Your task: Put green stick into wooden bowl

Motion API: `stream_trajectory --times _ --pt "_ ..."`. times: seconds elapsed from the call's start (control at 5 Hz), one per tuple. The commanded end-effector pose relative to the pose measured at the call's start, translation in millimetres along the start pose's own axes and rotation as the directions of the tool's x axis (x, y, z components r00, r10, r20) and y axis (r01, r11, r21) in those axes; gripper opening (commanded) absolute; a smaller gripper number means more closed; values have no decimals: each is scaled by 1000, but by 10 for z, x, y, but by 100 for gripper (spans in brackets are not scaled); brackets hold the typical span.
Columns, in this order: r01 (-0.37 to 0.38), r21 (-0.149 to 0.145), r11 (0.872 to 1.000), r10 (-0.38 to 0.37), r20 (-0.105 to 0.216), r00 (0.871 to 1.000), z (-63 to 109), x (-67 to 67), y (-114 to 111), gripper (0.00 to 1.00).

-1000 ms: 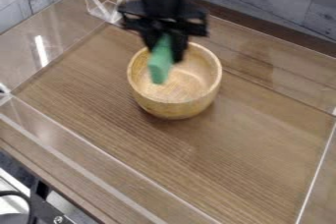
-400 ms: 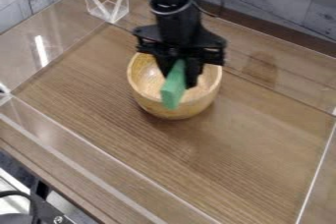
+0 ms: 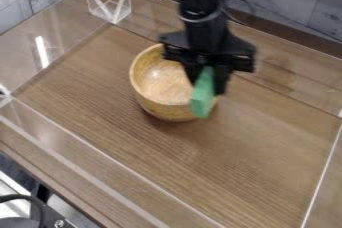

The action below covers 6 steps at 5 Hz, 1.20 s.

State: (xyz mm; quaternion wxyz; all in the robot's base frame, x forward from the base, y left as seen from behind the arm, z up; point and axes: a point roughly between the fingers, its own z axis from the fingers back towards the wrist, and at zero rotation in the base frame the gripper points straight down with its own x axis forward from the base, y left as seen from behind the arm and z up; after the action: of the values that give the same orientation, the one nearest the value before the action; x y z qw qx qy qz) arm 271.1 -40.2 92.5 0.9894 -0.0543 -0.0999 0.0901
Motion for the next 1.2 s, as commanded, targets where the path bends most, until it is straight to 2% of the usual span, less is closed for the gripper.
stream_trajectory --times 0.0,0.2,0.8,1.0 --pt "-15 2 1000 15 57 998 180 121 372 0" --pt "-27 10 1000 26 59 998 265 53 760 0" --pt "-16 -24 1000 18 87 996 13 181 -125 0" --pt "-25 -12 1000 26 93 995 83 196 288 0"
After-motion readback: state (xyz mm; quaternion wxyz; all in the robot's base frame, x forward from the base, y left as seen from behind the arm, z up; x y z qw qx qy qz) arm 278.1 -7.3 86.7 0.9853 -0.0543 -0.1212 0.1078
